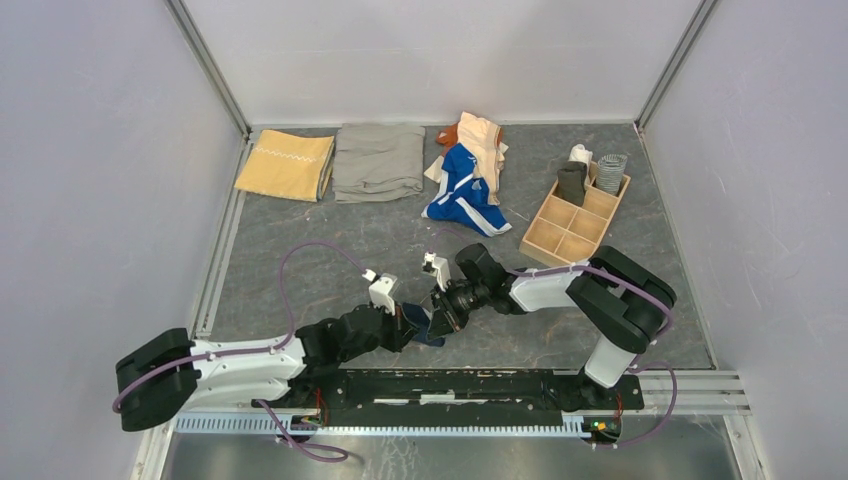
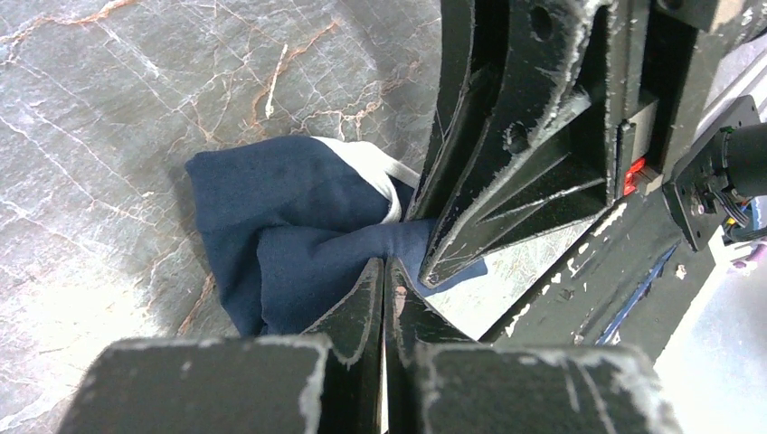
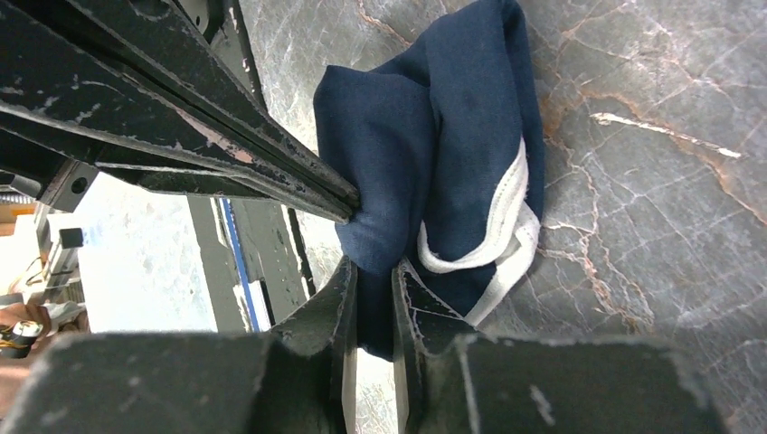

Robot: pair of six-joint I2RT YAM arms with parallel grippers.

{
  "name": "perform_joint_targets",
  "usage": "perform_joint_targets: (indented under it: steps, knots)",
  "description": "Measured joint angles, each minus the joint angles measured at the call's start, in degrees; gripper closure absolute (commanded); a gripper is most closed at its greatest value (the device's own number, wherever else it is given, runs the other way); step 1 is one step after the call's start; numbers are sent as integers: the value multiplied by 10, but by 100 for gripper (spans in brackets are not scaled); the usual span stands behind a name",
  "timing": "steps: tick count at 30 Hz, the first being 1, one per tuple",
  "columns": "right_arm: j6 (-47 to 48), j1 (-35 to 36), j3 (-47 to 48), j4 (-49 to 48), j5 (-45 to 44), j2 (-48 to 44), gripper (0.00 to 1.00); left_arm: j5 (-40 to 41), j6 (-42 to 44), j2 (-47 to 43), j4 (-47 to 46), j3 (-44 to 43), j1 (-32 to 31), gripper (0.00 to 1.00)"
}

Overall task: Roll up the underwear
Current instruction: Roll the underwear to the center of the board.

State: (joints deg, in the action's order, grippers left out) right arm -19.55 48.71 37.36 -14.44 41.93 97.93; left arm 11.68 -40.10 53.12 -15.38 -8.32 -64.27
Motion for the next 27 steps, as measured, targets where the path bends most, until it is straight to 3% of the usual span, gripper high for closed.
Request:
perform_joint_targets:
  steps: [11,21,27]
  knots:
    - [43,0,-1,63,-70,-61,62,18,-37,62,-6,-26,0,98]
    - [146,8,-12,110,-172,-173,59,33,-47,69,-3,-30,0,98]
    - [263,89,-67,78,-270,-249,55,47,-65,69,3,-31,0,98]
